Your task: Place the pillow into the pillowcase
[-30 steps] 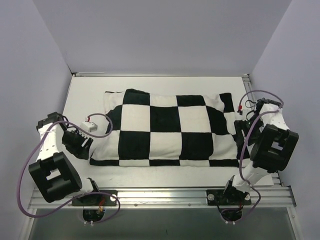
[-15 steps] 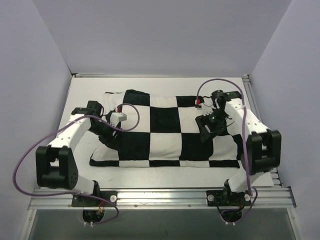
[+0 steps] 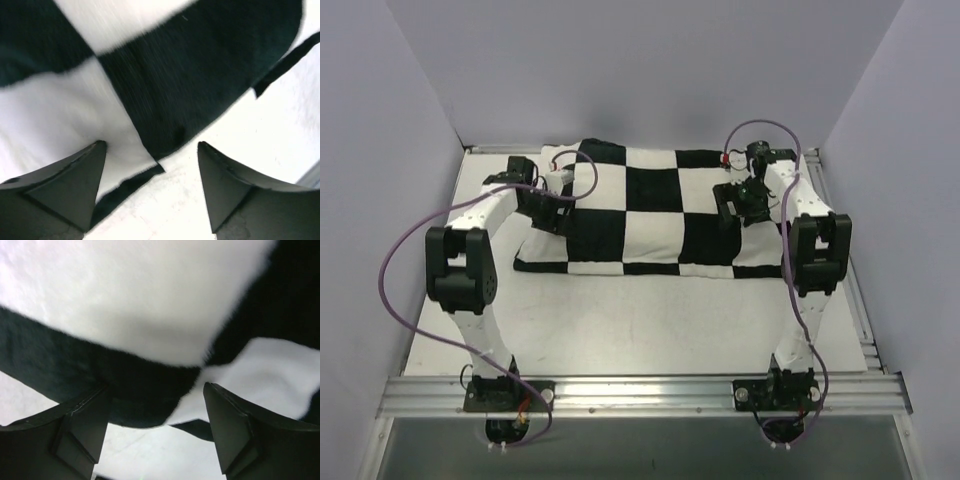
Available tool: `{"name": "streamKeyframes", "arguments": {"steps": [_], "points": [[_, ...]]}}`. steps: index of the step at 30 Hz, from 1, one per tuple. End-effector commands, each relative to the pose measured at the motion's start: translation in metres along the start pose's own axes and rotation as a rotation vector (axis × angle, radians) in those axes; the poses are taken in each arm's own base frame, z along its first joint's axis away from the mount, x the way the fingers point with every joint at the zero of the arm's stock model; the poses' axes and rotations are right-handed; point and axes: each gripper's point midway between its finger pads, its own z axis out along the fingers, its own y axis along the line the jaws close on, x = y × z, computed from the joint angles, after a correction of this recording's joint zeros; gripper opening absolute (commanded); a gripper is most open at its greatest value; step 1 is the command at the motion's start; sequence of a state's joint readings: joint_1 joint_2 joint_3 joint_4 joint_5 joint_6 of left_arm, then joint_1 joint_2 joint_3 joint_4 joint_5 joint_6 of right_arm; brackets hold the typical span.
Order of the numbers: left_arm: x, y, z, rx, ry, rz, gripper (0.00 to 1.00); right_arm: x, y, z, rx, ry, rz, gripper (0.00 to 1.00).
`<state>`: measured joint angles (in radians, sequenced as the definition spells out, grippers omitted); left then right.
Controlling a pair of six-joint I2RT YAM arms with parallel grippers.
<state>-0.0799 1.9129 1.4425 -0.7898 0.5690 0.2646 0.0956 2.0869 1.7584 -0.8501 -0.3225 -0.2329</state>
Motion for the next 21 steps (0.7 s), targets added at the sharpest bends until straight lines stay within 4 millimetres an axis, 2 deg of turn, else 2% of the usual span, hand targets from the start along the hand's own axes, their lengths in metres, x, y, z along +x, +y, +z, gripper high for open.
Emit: {"name": "streamKeyframes", "arguments": {"steps": [1,2,3,4,5,6,7,8,9,10,11,12,14,15,17,18,20,21], "points": [[-0.060,0.002,-0.036,-0.069,-0.192,0.075,0.84,-0.017,-0.042,-0.024,0.084,-0.107,0.071,0.75],[-0.060,-0.003,-0.043,-0.073,-0.201,0.086,0.97,-0.018,-0.038,-0.047,0.082,-0.156,0.076,0.77],[-0.058,-0.010,-0.058,-0.091,-0.211,0.092,0.97,-0.016,-0.027,-0.058,0.039,-0.184,0.071,0.80],[-0.055,-0.011,-0.065,-0.112,-0.209,0.093,0.98,0.000,-0.030,-0.065,0.026,-0.176,0.098,0.83],[-0.051,-0.010,-0.072,-0.142,-0.201,0.077,0.98,0.008,-0.017,-0.094,0.033,-0.228,0.073,0.86],[-0.040,-0.014,-0.084,-0.169,-0.183,0.062,0.97,0.016,-0.009,-0.103,0.023,-0.242,0.061,0.91],[-0.034,-0.014,-0.091,-0.175,-0.181,0.050,0.97,0.038,0.007,-0.116,0.005,-0.258,0.061,0.96],[-0.027,-0.017,-0.095,-0.178,-0.177,0.045,0.97,0.047,0.016,-0.121,-0.012,-0.271,0.068,0.98],[-0.020,-0.022,-0.108,-0.209,-0.188,0.050,0.97,0.060,0.025,-0.123,-0.035,-0.272,0.079,1.00],[-0.007,-0.025,-0.106,-0.207,-0.170,0.047,0.97,0.069,0.044,-0.139,-0.072,-0.327,0.083,1.00],[0.002,-0.029,-0.107,-0.208,-0.165,0.051,0.97,0.090,0.056,-0.126,-0.102,-0.285,0.099,1.00],[0.017,-0.033,-0.111,-0.224,-0.163,0.058,0.97,0.098,0.071,-0.134,-0.114,-0.325,0.087,1.00],[0.033,-0.035,-0.109,-0.252,-0.154,0.066,0.98,0.113,0.083,-0.124,-0.110,-0.316,0.083,1.00],[0.033,-0.037,-0.115,-0.279,-0.189,0.086,0.97,0.131,0.095,-0.106,-0.140,-0.273,0.066,1.00],[0.056,-0.033,-0.103,-0.316,-0.150,0.098,0.98,0.139,0.094,-0.104,-0.121,-0.342,0.046,1.00],[0.058,-0.034,-0.104,-0.333,-0.165,0.122,0.97,0.149,0.091,-0.096,-0.107,-0.325,0.046,1.00],[0.070,-0.035,-0.095,-0.350,-0.140,0.143,0.98,0.157,0.090,-0.092,-0.094,-0.317,0.045,1.00],[0.068,-0.036,-0.095,-0.350,-0.156,0.148,0.97,0.160,0.092,-0.090,-0.104,-0.314,0.039,1.00]]}}
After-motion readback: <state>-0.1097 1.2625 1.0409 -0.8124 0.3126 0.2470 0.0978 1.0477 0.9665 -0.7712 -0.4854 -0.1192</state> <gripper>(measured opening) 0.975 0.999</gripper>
